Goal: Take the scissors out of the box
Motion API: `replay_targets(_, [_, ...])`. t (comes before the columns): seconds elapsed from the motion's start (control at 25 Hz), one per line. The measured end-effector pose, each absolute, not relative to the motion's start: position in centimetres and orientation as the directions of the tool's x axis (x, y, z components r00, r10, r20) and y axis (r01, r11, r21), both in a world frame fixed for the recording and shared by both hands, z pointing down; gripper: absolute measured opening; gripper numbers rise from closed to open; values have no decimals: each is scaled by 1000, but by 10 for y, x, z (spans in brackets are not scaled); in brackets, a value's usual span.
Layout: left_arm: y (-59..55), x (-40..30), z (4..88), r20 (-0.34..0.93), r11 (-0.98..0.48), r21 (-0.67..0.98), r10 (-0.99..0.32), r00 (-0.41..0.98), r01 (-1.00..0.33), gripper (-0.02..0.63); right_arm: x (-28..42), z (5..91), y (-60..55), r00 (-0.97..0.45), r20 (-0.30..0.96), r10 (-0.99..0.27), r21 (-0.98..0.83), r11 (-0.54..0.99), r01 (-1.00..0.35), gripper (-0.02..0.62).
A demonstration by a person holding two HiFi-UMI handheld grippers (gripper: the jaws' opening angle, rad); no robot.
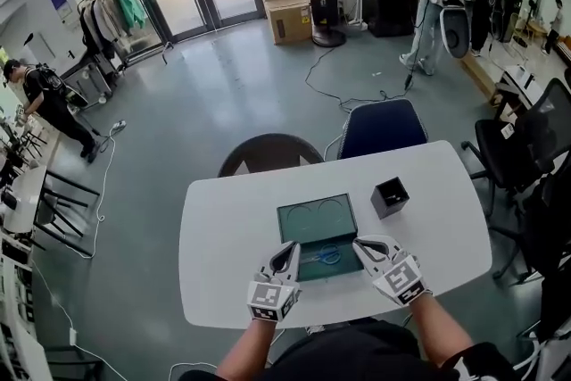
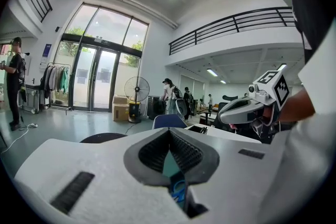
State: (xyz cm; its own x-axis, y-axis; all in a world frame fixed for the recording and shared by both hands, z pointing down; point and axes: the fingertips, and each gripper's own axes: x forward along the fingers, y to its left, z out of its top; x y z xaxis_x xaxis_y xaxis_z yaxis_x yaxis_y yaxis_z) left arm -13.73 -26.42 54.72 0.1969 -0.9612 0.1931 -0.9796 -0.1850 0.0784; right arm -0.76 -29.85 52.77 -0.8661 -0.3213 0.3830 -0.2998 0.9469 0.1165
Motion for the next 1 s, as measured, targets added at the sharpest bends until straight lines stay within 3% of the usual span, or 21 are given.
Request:
replay_targets(0.56, [-258, -149, 574, 262, -67, 87, -961, 88, -994, 8, -27, 607, -298, -767, 631, -116, 171, 985, -8, 9])
replay_targets(0.72, [-246, -153, 582, 286, -31, 96, -956, 57, -995, 8, -33, 630, -292, -719, 692, -58, 161, 984, 75, 76])
replay_targets(1.0, [-224, -164, 592, 312, 38, 103, -950, -4, -994, 8, -48, 664, -290, -652, 758, -14, 196, 958, 207, 106])
